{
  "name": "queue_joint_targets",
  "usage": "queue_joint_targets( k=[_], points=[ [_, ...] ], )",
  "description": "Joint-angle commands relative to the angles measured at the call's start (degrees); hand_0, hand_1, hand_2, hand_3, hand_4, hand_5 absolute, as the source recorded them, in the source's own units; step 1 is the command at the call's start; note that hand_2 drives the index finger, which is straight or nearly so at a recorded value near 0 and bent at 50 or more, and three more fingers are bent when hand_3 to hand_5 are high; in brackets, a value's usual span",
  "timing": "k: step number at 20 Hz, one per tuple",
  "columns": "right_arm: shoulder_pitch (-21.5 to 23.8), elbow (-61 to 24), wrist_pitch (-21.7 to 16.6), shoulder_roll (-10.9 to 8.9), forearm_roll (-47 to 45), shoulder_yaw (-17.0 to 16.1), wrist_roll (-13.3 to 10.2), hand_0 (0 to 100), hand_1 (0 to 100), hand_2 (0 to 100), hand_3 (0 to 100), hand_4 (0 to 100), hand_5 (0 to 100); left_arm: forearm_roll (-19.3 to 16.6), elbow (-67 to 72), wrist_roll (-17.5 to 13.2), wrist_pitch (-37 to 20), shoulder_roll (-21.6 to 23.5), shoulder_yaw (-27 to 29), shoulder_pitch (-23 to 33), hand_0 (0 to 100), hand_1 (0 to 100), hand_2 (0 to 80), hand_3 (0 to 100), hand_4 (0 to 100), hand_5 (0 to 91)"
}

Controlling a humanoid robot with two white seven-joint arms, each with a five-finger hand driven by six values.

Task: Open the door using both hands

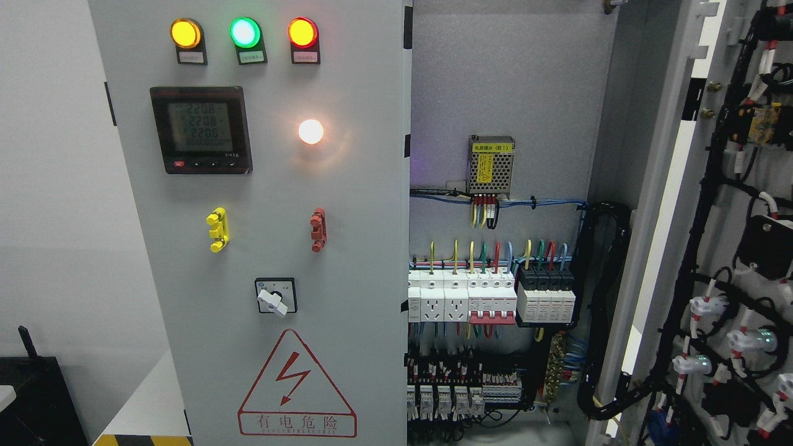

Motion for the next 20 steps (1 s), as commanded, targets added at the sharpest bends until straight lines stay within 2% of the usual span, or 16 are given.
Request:
queue_joint_targets(
  k=[1,3,7,13,17,19,20],
  points=[
    [-9.3,-17.5,0.1,-2.04,-0.1,0.8,0.0,12,39,0,0,0,0,0.9,0.8,-0.1,-0.1,-0.5,-0.5,0.0,12,39,0.0,0,0,0.0],
    [-13.8,-17.5,1.2,-2.39,0.0,1.0,0.0,12,39,0,0,0,0,0.9,0.4,-0.1,-0.1,-0.5,-0.4,-0.1,12,39,0.0,0,0,0.0],
    [-23.4,-17.5,8.2,-2.48,-0.1,1.5,0.0,12,39,0,0,0,0,0.9,0.2,-0.2,-0.1,-0.4,-0.4,-0.7,12,39,0.0,0,0,0.0],
    [-37.4,-16.3,23.5,-1.6,-0.6,5.2,0.0,12,39,0,0,0,0,0.9,0.6,-0.2,-0.1,-0.4,-0.4,-0.7,12,39,0.0,0,0,0.0],
    [-43.4,-12.1,33.4,2.96,-1.6,5.8,0.0,12,39,0,0,0,0,0.9,0.6,-0.2,-0.1,-0.4,-0.4,-0.7,12,39,0.0,0,0,0.0],
    [-45.7,-10.8,40.6,4.63,-6.4,5.7,0.0,12,39,0,0,0,0,0.9,0.6,-0.2,-0.1,-0.4,-0.4,-0.7,12,39,0.0,0,0,0.0],
    [-46.9,-9.5,42.0,5.25,-8.9,5.7,0.0,12,39,0,0,0,0,0.9,0.6,-0.2,-0.1,-0.4,-0.4,-0.7,12,39,0.0,0,0,0.0]
  ],
)
